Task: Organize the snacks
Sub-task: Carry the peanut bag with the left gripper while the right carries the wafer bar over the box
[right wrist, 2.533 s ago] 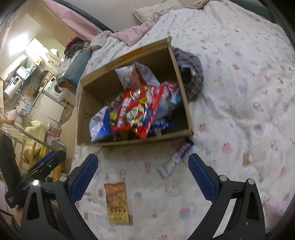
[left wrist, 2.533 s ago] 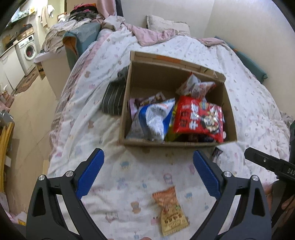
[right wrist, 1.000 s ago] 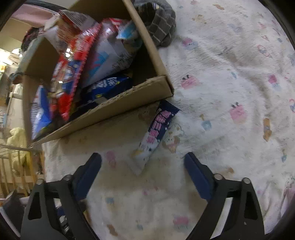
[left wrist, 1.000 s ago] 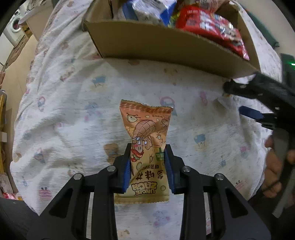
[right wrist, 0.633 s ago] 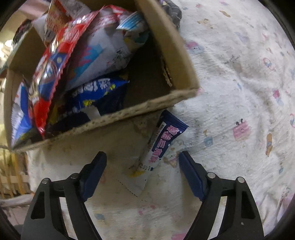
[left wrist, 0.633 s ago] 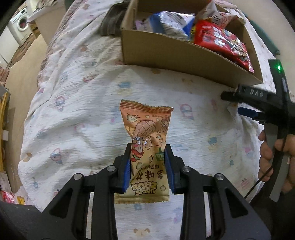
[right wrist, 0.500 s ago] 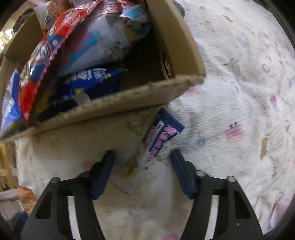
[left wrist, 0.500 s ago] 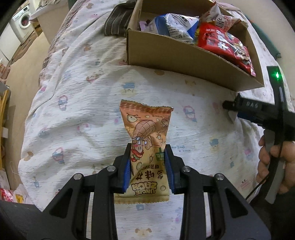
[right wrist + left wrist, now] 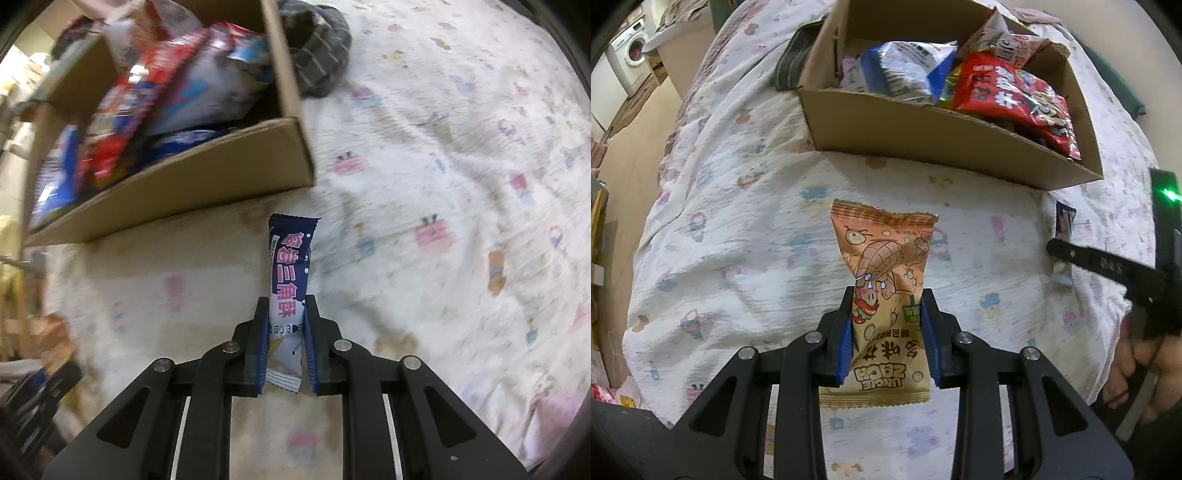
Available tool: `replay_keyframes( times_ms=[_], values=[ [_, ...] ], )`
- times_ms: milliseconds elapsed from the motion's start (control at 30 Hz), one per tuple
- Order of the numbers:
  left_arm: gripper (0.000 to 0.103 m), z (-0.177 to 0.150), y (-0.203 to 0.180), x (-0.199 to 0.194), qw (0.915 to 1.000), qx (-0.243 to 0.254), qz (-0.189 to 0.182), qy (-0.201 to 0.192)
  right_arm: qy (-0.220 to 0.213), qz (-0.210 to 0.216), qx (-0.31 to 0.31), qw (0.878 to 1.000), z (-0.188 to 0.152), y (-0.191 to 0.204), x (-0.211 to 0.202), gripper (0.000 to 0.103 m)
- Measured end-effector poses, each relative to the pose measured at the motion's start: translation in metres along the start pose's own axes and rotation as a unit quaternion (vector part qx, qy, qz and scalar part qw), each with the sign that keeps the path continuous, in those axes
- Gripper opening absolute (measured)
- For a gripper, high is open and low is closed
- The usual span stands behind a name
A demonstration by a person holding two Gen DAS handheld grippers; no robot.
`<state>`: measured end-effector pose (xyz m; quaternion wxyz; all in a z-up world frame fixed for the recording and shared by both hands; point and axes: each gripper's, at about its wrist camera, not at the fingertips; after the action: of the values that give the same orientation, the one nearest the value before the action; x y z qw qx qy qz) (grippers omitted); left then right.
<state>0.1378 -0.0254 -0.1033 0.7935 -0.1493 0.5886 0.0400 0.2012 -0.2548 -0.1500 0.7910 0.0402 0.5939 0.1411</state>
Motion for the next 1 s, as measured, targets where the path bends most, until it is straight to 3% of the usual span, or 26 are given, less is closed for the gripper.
replay_keyframes(
  times_ms=[233, 567, 767, 1000],
  values=[
    [0.028, 0.003, -0.012, 0.010, 0.9999, 0.012, 0.003, -0.004, -0.055, 0.058, -0.039, 0.996, -0.014, 0.008, -0.049, 0.018],
    [0.028, 0.013, -0.008, -0.021, 0.9986, 0.014, -0.005, -0.050, -0.137, 0.128, -0.053, 0.981, -0.010, 0.016, -0.106, 0.018],
    [0.028, 0.049, -0.007, -0.060, 0.9949, 0.019, -0.015, -0.098, -0.184, 0.145, -0.046, 0.971, 0.021, 0.025, -0.125, 0.018],
    [0.028, 0.100, -0.011, -0.085, 0.9894, 0.035, -0.015, -0.140, -0.190, 0.138, -0.050, 0.971, 0.058, 0.030, -0.122, 0.018]
  ],
)
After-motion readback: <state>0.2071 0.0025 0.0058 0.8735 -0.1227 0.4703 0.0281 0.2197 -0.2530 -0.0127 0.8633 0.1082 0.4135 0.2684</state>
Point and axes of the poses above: each gripper's, at about its wrist camera, not at the fingertips, and x roughly the way its jaws point, y to its left, z to its top, and after that the axes turned 11 degrees about -x, right-handed
